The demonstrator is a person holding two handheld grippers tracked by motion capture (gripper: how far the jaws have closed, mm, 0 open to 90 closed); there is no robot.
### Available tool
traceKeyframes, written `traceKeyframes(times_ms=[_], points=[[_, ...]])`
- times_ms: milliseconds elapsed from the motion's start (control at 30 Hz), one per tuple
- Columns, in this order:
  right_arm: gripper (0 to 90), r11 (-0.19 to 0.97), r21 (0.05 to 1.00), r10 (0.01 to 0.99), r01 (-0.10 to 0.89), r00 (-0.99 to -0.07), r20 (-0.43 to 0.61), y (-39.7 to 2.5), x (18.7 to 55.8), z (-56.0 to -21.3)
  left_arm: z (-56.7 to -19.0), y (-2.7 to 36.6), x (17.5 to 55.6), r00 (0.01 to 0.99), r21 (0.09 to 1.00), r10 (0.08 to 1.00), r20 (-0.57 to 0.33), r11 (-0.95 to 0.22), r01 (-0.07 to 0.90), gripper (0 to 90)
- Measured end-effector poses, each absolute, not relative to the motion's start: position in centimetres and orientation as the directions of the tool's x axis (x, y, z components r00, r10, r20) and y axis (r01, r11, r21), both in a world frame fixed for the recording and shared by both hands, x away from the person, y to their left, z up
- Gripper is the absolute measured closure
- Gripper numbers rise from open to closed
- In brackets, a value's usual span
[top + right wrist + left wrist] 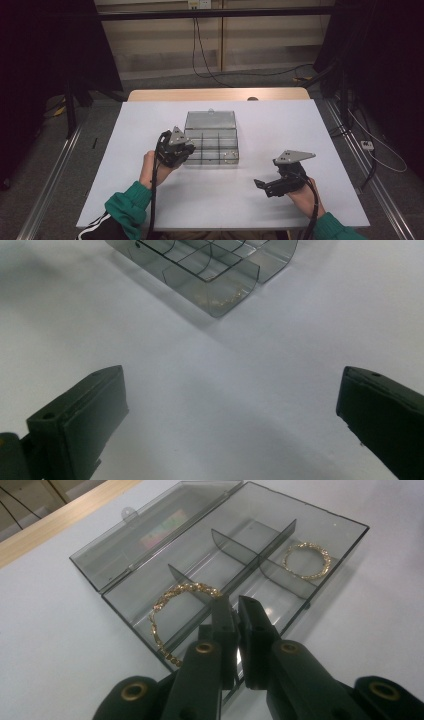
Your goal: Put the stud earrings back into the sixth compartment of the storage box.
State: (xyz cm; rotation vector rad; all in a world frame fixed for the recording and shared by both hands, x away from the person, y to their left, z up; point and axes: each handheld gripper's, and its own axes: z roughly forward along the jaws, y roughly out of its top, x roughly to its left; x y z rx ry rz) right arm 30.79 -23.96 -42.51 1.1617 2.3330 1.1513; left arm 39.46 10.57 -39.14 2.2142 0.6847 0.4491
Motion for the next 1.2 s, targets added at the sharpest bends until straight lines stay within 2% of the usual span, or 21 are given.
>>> traceKeyframes(times_ms=[467,1200], points=[[0.0,0.359,0.766,0.766,0.533,-0.637,0.084,-23.8,31.0,-42.5,-38.1,7.6,40.1,0.828,0.758,0.545,0.134,-0.595,0.268,87.1],[0.0,0.363,0.767,0.762,0.529,-0.642,0.082,-23.8,31.1,-42.5,-38.8,2.3,40.6,0.875,0.761,0.470,0.117,-0.608,0.225,87.1]])
